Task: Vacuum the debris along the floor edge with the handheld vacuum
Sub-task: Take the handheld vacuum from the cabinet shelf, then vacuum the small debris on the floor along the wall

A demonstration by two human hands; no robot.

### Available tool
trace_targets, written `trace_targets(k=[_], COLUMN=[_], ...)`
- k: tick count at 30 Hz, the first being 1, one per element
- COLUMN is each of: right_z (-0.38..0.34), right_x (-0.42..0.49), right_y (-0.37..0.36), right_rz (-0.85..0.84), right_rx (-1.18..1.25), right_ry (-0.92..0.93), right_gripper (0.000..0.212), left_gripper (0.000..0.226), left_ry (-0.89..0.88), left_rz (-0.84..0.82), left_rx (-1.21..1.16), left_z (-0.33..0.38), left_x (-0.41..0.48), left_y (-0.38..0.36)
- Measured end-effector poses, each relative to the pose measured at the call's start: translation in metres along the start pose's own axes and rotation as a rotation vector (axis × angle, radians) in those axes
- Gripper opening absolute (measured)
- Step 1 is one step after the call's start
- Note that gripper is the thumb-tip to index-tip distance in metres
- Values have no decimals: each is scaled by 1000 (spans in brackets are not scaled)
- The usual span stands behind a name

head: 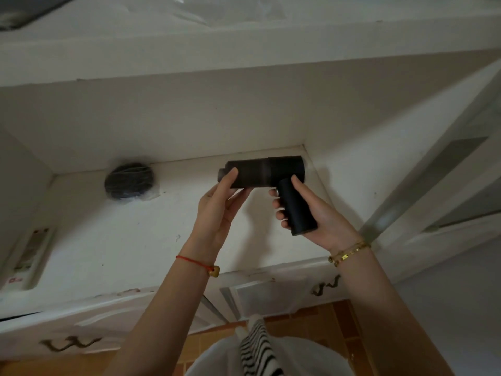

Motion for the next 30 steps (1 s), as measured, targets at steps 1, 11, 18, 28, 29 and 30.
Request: trace_targets(k=[1, 11, 18, 28, 29, 30], right_z=[3, 19, 27, 56, 58, 61], right_x=[-1, -20, -58, -141, -151, -161], right_y=[0, -5, 7, 42, 46, 51], right_rz=[-4, 24, 89, 294, 308, 323], right_rx=[14, 60, 135, 192, 194, 199], right_ry=[-7, -22, 43, 155, 171, 187], right_gripper=[54, 39, 38, 37, 37, 37], left_gripper=[28, 22, 19, 32, 34, 35], left_ry=[5, 72, 165, 311, 321, 332], left_rz=[-2, -44, -179, -470, -491, -512], left_rx=[3, 24, 38, 125, 136, 146], left_z=[-1, -7, -22, -73, -79, -86], left_x=[-2, -16, -25, -54, -59, -64], left_y=[1, 1, -24, -87, -93, -100])
Point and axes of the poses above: each hand's wrist, its own x-axis towards the middle knuckle, its own y-axis out of the back of the hand, z = x × y, the point moved 7 cm from there along x, towards the middle knuckle
